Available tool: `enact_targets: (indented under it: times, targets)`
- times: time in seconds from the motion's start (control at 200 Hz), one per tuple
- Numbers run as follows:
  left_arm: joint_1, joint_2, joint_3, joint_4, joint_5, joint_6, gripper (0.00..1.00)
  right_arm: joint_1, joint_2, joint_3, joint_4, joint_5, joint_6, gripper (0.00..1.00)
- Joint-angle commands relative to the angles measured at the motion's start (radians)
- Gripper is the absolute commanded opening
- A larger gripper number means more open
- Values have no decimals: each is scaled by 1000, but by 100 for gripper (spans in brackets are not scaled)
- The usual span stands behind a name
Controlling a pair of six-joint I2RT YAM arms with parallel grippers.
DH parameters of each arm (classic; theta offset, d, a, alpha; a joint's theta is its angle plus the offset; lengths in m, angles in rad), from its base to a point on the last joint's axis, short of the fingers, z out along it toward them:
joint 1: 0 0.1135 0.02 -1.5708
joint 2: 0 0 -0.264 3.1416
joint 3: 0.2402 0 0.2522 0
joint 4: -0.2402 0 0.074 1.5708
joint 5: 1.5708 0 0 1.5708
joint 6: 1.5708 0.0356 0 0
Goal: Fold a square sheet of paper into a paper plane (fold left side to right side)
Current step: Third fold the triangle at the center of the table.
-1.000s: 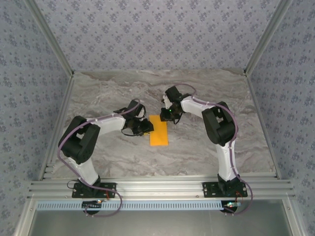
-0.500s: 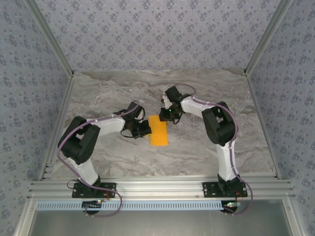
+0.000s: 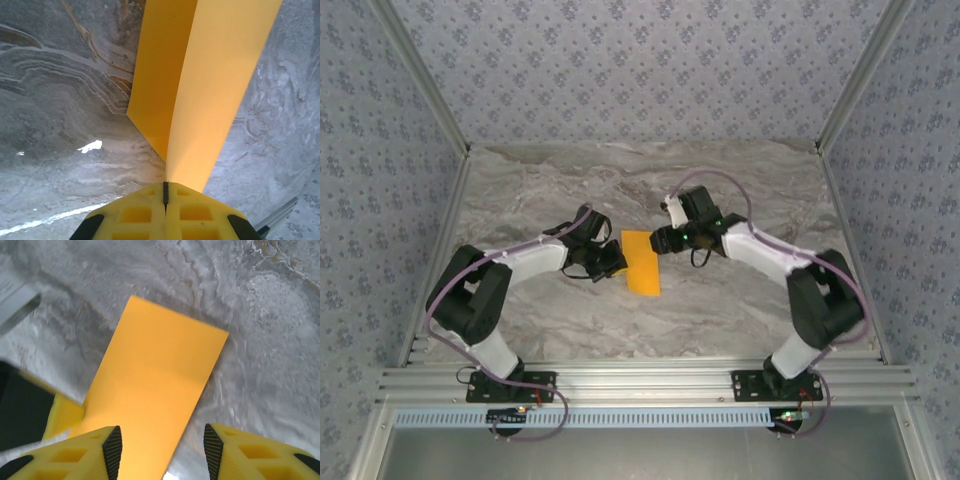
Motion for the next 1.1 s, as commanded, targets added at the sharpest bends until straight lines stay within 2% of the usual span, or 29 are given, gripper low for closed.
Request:
enact_targets:
  times: [0.0,0.16,0.31,0.44,0.635,0.74,0.839,0.964,1.019,1.094]
  targets:
    - [-6,-28,-2,9,45,-39,0,120,-108,-136,25,146,-94,56]
    - [-7,-26,-6,19,56,-48,0,324,-217,-290,126,331,-102,62]
    - [-6,-25,-2,15,57,-48,0,447,-168,-309,192,428,-99,65]
    - [-7,-22,-2,17,62,-48,0,478,-81,-262,194,465,-123,66]
    - [-7,-20,-2,19,62,-47,0,470,9,-209,229,458,-151,65]
    - [-6,-19,-2,17,64,-44,0,466,33,-182,231,446,-162,57]
    - [-6,-17,-4,15,63,-41,0,455,37,-170,230,420,-166,43]
    - [-3,-17,-4,13,61,-30,1,441,26,-170,202,370,-168,11]
    - [1,-18,-4,11,59,-25,4,436,21,-177,194,343,-168,0]
    - [9,-20,4,0,61,-3,11,418,16,-191,182,293,-157,0]
